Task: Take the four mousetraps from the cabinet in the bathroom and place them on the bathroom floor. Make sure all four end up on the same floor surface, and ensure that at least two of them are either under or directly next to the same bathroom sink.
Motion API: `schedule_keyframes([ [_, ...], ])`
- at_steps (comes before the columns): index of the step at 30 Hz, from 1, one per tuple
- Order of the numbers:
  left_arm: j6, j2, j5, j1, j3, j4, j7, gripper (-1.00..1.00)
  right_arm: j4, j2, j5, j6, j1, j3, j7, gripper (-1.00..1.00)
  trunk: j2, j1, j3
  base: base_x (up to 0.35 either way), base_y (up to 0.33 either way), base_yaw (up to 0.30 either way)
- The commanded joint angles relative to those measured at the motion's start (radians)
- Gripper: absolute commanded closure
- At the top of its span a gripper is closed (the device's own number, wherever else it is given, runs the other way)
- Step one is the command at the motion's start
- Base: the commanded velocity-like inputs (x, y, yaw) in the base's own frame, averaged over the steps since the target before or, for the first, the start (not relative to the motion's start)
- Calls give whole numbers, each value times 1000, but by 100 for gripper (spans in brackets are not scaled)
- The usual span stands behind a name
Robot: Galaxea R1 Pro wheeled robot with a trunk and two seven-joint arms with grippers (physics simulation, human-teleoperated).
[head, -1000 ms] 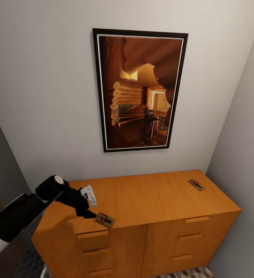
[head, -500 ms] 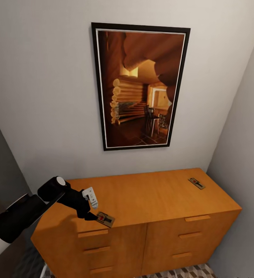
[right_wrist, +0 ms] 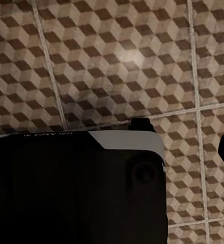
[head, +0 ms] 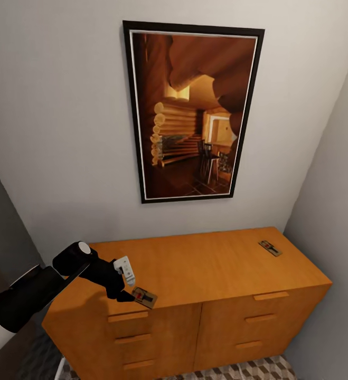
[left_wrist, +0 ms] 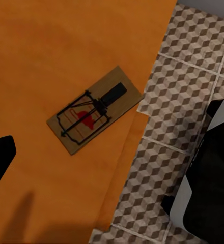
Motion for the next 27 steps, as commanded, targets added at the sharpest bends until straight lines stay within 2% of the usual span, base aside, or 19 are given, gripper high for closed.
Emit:
schedule_keyframes([
  [1,4,0,-8,-1,-2,-1,-8,-100,-2,0,-9,5,-1,9,-4,-100,-2,1,-4,0,0,0],
  [12,4,-3,-8,-1,-39,-1,-8,-100,-2,1,-9,5,-1,9,-4,-100,-2,1,-20,0,0,0],
  [27,4,-13,-11,-1,-41,-8,-8,-100,-2,-2,-9,5,0,8,-4,-100,-2,1,-38,0,0,0],
])
